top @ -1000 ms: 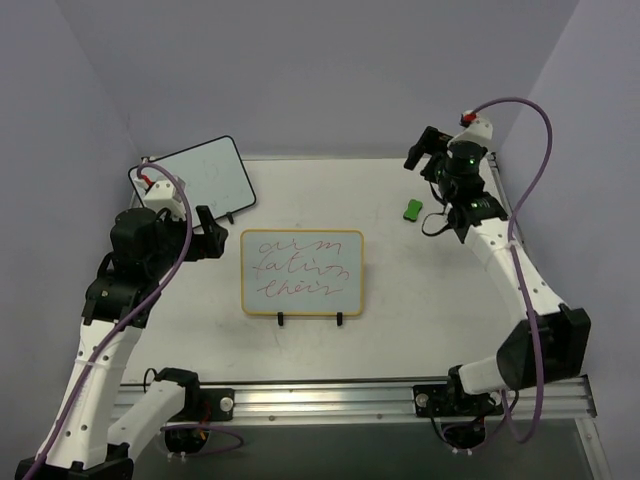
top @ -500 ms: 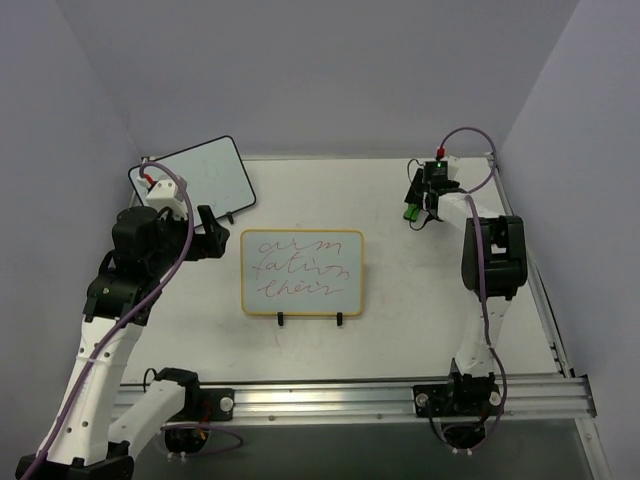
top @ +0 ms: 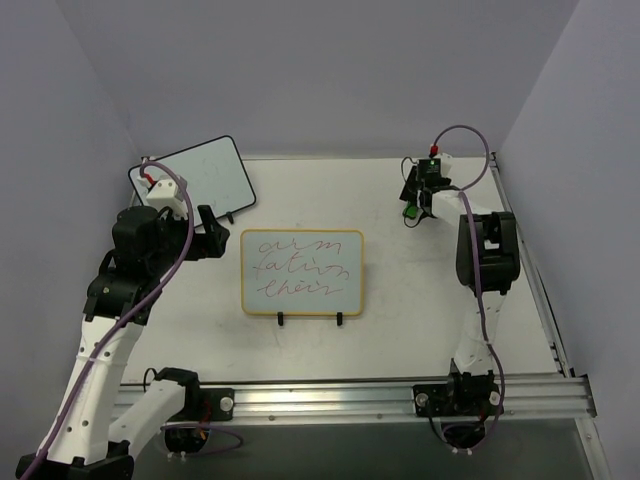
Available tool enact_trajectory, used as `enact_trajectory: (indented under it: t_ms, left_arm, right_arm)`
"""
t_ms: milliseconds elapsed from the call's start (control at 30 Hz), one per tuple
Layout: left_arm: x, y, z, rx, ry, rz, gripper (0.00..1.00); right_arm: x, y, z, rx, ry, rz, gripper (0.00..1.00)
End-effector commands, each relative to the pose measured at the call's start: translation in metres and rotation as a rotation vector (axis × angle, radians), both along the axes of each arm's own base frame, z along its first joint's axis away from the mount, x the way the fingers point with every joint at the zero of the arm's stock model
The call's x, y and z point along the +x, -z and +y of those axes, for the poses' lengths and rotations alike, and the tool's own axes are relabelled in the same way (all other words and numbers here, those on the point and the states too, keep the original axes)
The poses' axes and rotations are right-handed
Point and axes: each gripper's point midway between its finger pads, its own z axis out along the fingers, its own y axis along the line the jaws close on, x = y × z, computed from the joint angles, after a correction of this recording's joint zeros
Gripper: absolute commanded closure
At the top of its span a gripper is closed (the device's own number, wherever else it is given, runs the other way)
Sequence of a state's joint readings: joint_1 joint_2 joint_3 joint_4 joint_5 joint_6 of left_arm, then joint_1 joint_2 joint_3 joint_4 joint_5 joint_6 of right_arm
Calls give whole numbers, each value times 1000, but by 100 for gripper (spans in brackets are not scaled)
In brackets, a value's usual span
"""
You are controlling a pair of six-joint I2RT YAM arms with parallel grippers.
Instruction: Erase the whiteboard
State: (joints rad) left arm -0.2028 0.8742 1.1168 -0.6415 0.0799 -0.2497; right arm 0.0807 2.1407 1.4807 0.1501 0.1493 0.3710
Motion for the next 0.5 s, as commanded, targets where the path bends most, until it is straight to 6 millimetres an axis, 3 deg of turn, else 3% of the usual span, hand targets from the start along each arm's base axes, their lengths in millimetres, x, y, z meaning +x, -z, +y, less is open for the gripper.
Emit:
enact_trajectory:
  t_ms: [0, 467]
  left_arm:
    - [2, -3, 1, 8, 6, -15, 6]
    - [4, -1, 1, 11, 5, -8, 6]
  right_arm:
    - [4, 1, 5, -2, 11, -9, 44]
    - [5, 8, 12, -23, 5, 8, 52]
